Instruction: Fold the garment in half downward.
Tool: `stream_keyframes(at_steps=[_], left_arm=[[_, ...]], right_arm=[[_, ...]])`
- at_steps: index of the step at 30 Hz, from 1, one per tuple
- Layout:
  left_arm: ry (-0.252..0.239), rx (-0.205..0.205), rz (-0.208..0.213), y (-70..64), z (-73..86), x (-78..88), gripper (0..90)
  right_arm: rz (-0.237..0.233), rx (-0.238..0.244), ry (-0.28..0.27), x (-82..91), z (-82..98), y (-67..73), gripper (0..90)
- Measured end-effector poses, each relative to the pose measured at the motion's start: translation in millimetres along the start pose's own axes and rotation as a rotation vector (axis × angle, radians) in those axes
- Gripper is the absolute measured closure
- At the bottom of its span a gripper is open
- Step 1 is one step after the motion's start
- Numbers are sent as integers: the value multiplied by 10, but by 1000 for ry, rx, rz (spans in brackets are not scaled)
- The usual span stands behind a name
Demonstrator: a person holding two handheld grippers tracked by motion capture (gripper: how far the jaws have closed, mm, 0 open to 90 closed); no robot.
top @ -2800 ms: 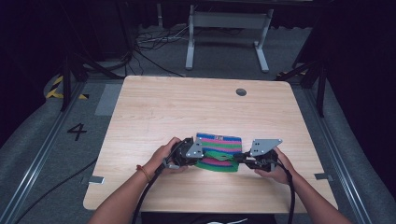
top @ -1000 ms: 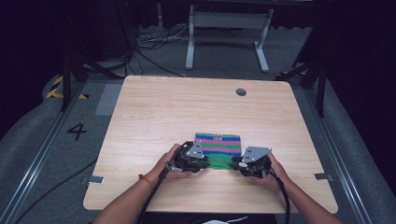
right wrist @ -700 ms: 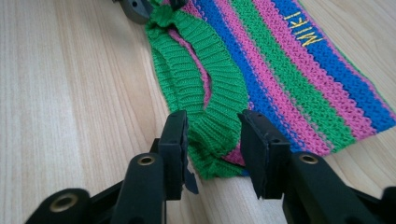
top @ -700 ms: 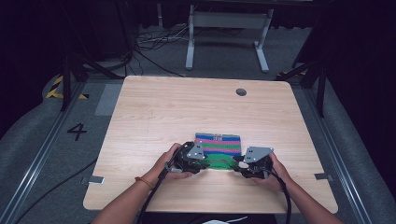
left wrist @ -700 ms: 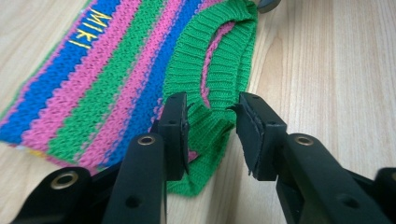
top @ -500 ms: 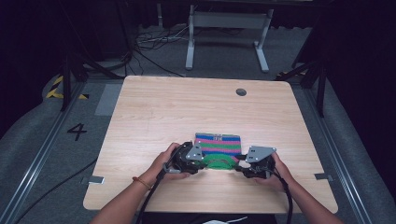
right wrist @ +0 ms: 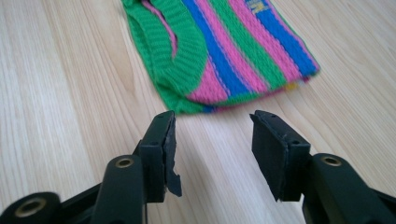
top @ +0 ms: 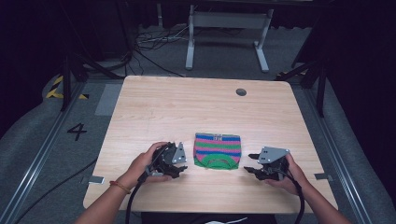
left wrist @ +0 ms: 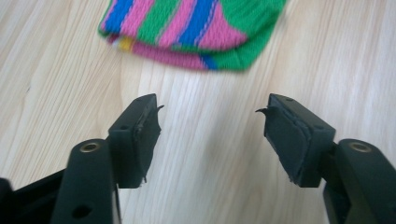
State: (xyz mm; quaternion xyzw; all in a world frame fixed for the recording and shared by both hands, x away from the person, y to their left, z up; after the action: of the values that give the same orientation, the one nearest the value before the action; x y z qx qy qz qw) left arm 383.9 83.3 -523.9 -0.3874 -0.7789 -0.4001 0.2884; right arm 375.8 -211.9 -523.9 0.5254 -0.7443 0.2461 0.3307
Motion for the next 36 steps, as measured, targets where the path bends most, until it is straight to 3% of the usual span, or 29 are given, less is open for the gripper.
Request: stream_keyframes(at_steps=[4,6,9,11,14,20,21,25,28,32,36], left_arm=[[22,9,-19,28,116,62,321],[59,-1,-78,68,230,75,283],[61,16,-77,74,305,94,280],[63,45,-72,71,431,115,274],[69,52,-70,80,569,168,267],[55,151,-70,140,785,317,255],[55,151,-70,140,785,317,252],[60,243,-106,235,980,406,241],[34,300,-104,282,1089,468,242],[29,337,-105,313,1194,510,238],[41,398,-87,330,1384,548,228]], right_arm=[[10,-17,8,77,97,-8,485],[14,-25,12,135,172,-5,470],[18,-40,8,184,236,-6,453],[36,-62,8,256,330,-25,447],[50,-82,0,355,434,-40,446],[94,-139,-10,555,680,-107,433],[95,-143,-14,575,709,-112,426],[104,-188,-46,666,864,-103,395],[111,-221,-64,728,976,-102,371],[133,-267,-87,808,1117,-108,354],[153,-311,-113,857,1232,-119,345]])
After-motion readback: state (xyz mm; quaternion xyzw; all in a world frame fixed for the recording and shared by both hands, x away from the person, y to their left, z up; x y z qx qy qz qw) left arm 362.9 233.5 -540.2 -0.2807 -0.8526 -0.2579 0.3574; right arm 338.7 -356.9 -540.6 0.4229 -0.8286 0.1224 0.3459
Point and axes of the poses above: each handheld gripper's, and its own axes: x roughly backward along the jaws, z roughly out of its underside, y roughly to its left, the point moved 8 cm from there along -x, roughly forward along the jaws, and after that the axes turned 12 degrees about -z, right-handed, at the moved point
